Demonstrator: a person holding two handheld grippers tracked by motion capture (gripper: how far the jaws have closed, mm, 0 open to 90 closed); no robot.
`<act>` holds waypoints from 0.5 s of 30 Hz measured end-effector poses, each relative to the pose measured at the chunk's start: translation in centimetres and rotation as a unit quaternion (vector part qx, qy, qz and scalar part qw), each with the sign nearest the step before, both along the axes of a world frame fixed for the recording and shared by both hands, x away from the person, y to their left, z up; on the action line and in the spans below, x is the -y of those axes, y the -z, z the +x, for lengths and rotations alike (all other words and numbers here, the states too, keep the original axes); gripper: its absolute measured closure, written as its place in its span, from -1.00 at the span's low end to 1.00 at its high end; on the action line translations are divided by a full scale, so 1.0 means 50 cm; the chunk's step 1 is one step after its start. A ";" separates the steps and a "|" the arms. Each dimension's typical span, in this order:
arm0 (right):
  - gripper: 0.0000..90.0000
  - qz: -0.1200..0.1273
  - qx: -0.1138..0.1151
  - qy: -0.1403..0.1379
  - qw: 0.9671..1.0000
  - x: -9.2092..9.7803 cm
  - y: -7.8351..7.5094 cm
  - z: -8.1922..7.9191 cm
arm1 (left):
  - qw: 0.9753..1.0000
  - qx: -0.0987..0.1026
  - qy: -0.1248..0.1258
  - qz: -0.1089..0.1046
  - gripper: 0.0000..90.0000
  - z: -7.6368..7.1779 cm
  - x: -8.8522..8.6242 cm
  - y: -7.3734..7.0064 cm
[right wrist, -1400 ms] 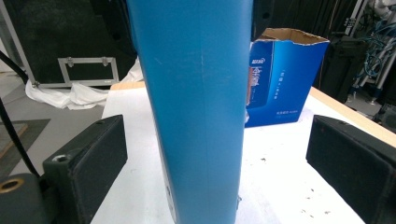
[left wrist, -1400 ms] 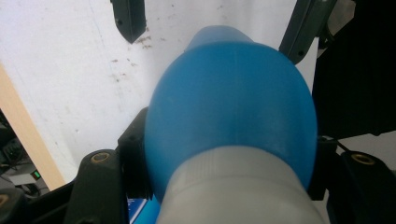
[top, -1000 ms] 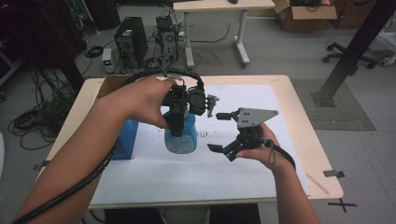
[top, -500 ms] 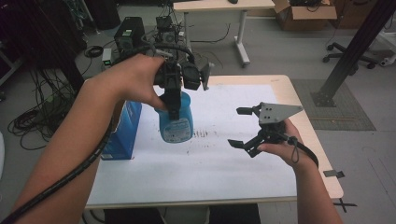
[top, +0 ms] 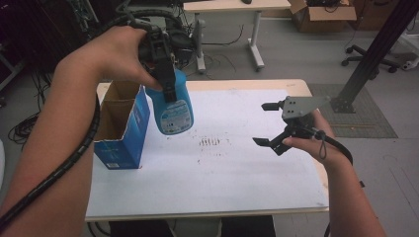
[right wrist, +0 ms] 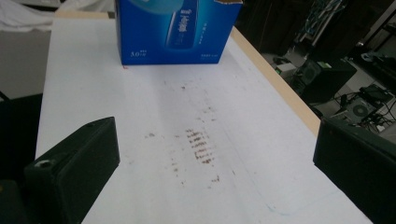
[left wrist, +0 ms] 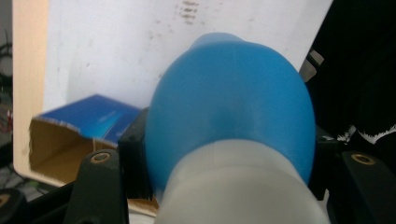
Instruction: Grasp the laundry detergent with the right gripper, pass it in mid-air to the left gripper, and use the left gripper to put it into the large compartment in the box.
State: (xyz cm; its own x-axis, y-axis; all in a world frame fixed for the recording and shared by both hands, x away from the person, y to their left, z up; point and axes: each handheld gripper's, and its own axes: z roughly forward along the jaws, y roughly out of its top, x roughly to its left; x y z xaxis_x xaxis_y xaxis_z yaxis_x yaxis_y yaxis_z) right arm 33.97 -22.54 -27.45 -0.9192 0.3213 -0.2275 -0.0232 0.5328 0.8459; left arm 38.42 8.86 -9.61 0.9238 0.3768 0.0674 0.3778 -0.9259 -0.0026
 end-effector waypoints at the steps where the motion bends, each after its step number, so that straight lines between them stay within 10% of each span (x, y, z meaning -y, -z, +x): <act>1: -0.99 -0.006 0.001 0.001 1.000 0.002 -0.004 0.001 | 1.000 0.001 -0.010 0.002 -0.16 0.002 -0.006 -0.003; 7: -0.99 -0.021 0.004 0.017 1.000 0.020 -0.019 0.011 | 0.996 0.018 -0.089 0.014 -0.16 0.016 -0.040 -0.023; 15: -0.99 -0.019 -0.003 0.024 1.000 0.034 -0.029 0.026 | 0.984 0.017 -0.177 0.013 -0.16 0.029 -0.082 -0.055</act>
State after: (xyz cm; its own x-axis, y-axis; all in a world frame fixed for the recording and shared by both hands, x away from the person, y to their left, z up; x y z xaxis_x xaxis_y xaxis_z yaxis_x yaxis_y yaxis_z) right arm 35.27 -24.25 -25.99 -0.9046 0.3552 -0.2358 0.0071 0.5655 0.8247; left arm 39.89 12.98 -6.86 0.7321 0.6723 0.1098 0.6770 -0.7360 -0.0071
